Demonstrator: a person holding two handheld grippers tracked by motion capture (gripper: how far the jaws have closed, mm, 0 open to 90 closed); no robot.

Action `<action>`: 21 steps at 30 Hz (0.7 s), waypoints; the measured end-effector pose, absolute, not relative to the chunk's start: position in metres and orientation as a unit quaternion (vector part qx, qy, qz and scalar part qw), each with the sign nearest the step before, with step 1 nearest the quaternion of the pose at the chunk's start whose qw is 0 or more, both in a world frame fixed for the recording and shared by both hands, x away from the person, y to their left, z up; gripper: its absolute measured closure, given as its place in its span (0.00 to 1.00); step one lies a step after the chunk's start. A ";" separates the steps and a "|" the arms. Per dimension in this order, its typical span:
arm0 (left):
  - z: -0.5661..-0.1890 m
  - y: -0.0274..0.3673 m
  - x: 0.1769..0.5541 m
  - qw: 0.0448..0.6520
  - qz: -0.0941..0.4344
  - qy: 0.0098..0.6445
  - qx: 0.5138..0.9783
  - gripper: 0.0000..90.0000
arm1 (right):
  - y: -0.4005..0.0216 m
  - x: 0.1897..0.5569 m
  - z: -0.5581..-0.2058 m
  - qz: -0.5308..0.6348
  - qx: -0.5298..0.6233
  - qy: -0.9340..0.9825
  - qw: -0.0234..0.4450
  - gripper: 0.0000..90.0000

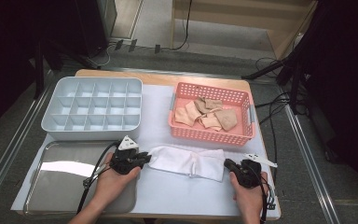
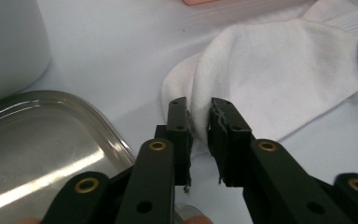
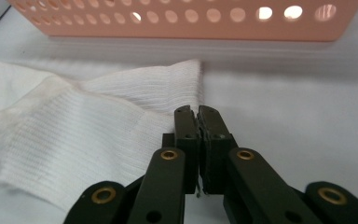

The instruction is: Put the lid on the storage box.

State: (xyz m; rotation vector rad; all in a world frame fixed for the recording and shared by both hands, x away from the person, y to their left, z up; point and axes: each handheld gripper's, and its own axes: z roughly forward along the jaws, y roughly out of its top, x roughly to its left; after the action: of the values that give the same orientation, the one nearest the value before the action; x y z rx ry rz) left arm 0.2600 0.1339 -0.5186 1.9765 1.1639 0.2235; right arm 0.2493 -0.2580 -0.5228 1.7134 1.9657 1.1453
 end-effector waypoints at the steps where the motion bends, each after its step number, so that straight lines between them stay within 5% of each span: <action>1: -0.518 0.134 0.260 0.407 0.087 0.461 0.784 0.91 | -0.260 0.247 -0.521 0.396 0.597 0.682 0.142 0.99; 4: -0.518 0.134 0.260 0.417 0.081 0.459 0.780 0.94 | -0.267 0.242 -0.520 0.391 0.599 0.682 0.153 0.96; 8: -0.517 0.134 0.259 0.422 0.086 0.459 0.777 0.84 | -0.275 0.224 -0.513 0.403 0.614 0.657 0.171 0.79; 16: -0.515 0.132 0.256 0.444 0.098 0.448 0.770 0.83 | -0.255 0.199 -0.522 0.416 0.611 0.662 0.123 0.63; 19: -0.516 0.130 0.256 0.444 0.094 0.446 0.772 0.81 | -0.252 0.196 -0.524 0.413 0.618 0.658 0.122 0.64; 21: -0.519 0.126 0.257 0.433 0.095 0.446 0.778 0.82 | -0.247 0.194 -0.524 0.400 0.608 0.672 0.139 0.83</action>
State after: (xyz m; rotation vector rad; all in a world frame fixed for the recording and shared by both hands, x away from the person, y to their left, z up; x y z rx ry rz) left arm 0.2565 0.1261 -0.5191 1.9384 1.1109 0.2364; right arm 0.1939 -0.2470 -0.5242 1.7568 1.9425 1.1563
